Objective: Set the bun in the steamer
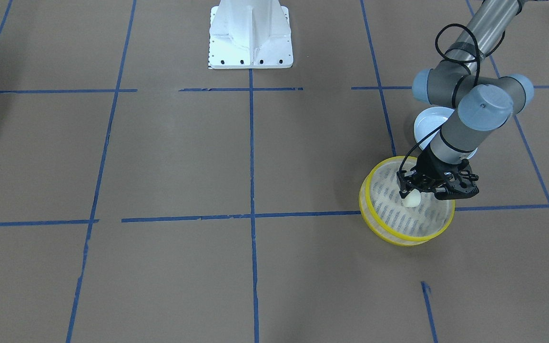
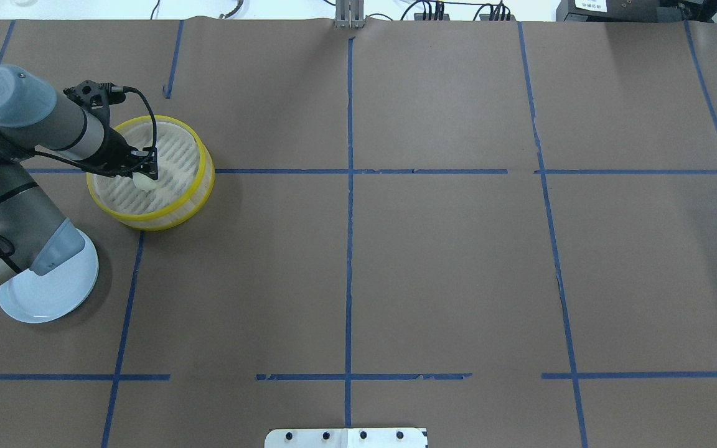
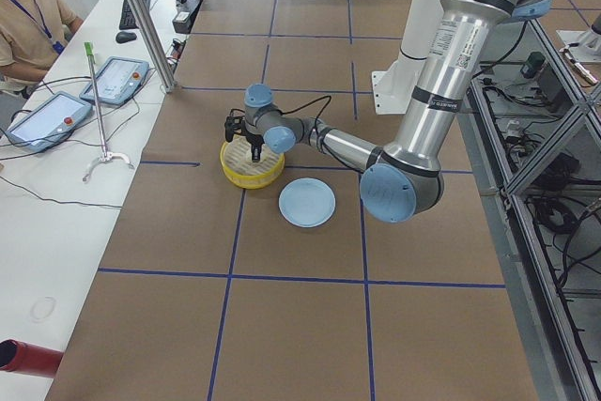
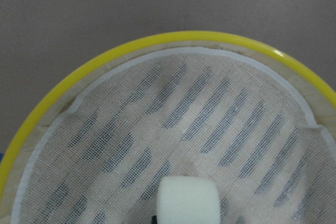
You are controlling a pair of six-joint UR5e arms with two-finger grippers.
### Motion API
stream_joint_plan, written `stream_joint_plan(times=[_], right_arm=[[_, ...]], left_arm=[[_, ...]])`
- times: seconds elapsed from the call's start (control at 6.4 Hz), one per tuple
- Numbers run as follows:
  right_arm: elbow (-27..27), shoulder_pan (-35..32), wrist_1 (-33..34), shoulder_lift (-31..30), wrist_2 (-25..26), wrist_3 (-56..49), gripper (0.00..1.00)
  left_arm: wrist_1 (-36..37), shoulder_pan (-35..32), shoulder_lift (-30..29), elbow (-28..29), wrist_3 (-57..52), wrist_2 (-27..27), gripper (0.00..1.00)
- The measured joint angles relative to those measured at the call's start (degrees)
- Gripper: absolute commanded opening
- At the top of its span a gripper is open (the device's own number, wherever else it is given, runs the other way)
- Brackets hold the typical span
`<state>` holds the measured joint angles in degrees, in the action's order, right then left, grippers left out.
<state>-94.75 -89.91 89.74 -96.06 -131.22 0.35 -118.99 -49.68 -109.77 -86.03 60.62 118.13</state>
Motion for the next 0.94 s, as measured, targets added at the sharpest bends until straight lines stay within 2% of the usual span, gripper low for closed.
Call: stream_joint_plan(times=[0.16, 0.62, 0.78, 0.94], right_arm=[[0.0, 0.0, 0.0, 0.0, 0.0, 0.0, 1.00], [0.0, 0.0, 0.0, 0.0, 0.0, 0.0, 1.00], [0.0, 0.0, 0.0, 0.0, 0.0, 0.0, 1.00], [0.0, 0.0, 0.0, 0.0, 0.0, 0.0, 1.00]], left_arm=[[0.0, 0.0, 0.0, -0.2, -0.1, 0.0, 0.99], [0.0, -2.4, 1.1, -3.1, -1.0, 0.6, 0.99], [0.1, -5.0, 3.3, -5.7, -3.1, 1.9, 0.99], [0.1, -9.5, 7.7, -8.8, -9.5, 4.8, 0.99]])
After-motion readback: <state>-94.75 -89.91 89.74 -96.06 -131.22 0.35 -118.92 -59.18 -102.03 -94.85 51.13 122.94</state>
